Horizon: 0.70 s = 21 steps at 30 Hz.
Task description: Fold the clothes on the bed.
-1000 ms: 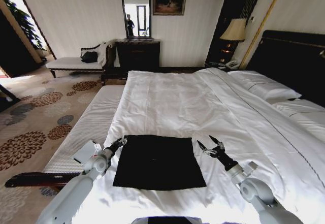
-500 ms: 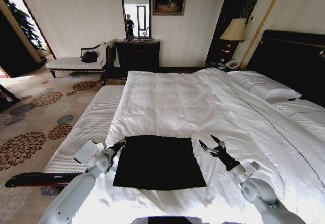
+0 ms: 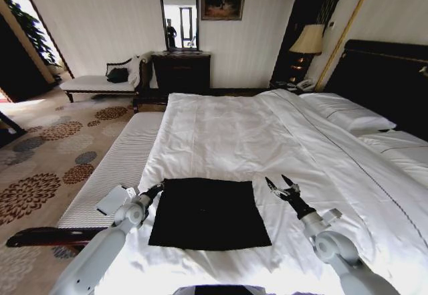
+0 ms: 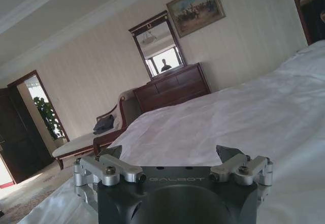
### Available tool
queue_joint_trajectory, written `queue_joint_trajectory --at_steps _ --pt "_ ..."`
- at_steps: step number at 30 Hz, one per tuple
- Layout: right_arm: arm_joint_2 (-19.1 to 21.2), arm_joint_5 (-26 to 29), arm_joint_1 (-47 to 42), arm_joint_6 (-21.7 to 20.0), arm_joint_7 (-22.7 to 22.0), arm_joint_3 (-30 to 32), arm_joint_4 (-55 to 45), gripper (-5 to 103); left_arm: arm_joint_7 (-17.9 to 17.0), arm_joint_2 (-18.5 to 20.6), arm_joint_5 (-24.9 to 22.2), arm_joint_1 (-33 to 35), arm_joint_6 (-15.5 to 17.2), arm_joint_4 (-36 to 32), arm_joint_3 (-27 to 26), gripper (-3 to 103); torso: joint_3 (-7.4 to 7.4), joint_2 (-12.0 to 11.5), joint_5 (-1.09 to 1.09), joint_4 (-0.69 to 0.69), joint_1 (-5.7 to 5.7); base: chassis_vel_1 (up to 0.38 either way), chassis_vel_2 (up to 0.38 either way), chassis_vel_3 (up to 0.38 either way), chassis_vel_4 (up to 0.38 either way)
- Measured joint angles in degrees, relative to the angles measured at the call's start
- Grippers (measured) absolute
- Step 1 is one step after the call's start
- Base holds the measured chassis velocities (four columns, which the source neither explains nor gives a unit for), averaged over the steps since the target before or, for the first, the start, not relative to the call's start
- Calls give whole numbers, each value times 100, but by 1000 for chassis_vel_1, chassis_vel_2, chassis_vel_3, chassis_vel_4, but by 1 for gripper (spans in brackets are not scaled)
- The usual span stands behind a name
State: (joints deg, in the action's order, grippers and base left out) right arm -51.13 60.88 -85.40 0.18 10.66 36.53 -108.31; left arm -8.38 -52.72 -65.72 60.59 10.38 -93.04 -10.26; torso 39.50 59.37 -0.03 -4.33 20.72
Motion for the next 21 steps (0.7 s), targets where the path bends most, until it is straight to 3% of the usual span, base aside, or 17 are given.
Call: queue_joint_trajectory --at_steps 1,2,3,6,8,14,21 --pt "78 355 137 -330 -293 -87 -5 100 9 22 47 14 -15 -42 0 0 0 0 -1 0 0 0 0 0 0" --pt "167 1060 423 -928 -824 -270 -6 100 13 45 102 30 -35 -104 1 0 0 0 1 0 0 0 0 0 0" --pt "167 1060 423 -928 -824 -270 -6 100 13 45 102 30 -35 -104 1 0 0 0 1 0 0 0 0 0 0" --pt "284 2115 1198 -1836 -1388 -705 268 100 -4 92 154 50 -53 -228 3 0 0 0 0 1 0 0 0 0 0" --pt "317 2335 1513 -2054 -1409 -918 456 100 -19 106 161 53 -54 -259 3 0 1 0 2 1 0 0 0 0 0" --pt "372 2335 2300 -2211 -1325 -1596 1286 100 -42 165 179 70 -61 -311 -13 0 0 0 0 -2 0 0 0 0 0" --pt "321 2282 2536 -2243 -1400 -2038 1728 100 -12 195 204 161 -71 -370 -91 0 0 0 1 -2 0 0 0 0 0"
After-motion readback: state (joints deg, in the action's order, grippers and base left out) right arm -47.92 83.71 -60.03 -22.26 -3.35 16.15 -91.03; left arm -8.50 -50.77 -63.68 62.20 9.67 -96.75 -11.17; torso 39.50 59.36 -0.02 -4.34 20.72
